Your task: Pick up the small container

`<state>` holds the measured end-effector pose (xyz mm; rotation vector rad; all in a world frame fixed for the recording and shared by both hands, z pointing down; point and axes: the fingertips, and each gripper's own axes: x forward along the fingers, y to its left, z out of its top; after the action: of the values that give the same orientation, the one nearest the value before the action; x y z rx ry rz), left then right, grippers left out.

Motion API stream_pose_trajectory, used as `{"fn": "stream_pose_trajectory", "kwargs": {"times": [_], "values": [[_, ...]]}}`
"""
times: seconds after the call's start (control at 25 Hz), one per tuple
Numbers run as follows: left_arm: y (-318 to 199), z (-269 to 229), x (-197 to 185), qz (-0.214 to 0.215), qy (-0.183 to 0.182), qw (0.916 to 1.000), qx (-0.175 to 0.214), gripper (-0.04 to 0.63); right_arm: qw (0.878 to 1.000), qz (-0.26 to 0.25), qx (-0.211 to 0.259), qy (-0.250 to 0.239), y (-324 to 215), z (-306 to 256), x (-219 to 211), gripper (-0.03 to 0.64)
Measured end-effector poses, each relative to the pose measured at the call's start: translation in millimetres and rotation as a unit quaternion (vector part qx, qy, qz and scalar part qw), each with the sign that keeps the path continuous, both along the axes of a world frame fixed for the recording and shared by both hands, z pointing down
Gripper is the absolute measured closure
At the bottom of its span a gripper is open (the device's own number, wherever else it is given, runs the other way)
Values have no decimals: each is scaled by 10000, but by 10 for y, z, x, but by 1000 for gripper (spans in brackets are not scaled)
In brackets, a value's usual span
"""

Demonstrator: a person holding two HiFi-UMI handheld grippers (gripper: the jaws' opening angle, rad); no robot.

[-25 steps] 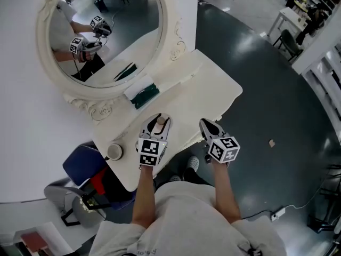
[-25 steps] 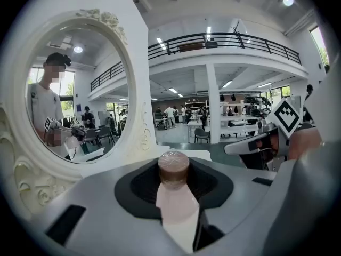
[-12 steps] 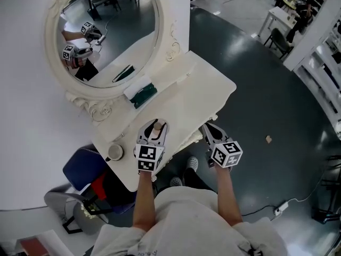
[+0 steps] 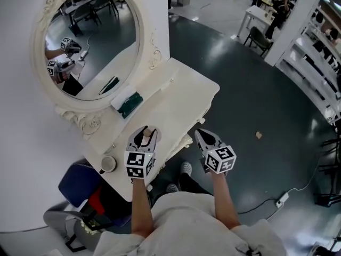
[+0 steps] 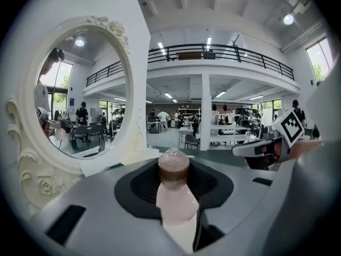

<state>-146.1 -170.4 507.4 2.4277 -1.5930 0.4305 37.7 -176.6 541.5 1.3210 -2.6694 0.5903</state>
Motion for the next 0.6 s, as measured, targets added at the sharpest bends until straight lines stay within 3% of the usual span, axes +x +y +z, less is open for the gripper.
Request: {"fn": "stream_pose_trajectory", "kwargs": {"times": [0.6], "values": [[-224, -260, 27, -6, 257, 9996, 125, 445, 9991, 234, 279, 236, -195, -292, 127, 600]]}}
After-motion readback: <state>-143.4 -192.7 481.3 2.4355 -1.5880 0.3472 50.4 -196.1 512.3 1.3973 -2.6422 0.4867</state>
